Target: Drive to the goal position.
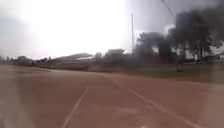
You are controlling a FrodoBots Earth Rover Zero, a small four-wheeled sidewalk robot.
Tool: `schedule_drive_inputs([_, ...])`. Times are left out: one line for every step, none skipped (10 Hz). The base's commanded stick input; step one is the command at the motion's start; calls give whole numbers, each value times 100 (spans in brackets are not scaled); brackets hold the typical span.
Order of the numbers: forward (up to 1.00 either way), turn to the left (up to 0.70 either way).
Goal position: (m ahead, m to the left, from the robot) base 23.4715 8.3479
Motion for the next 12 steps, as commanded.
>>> schedule_drive_inputs([70,0])
schedule_drive_inputs([70,0])
schedule_drive_inputs([70,0])
schedule_drive_inputs([70,0])
schedule_drive_inputs([70,0])
schedule_drive_inputs([70,0])
schedule_drive_inputs([70,0])
schedule_drive_inputs([70,0])
schedule_drive_inputs([70,0])
schedule_drive_inputs([70,0])
schedule_drive_inputs([70,0])
schedule_drive_inputs([70,0])
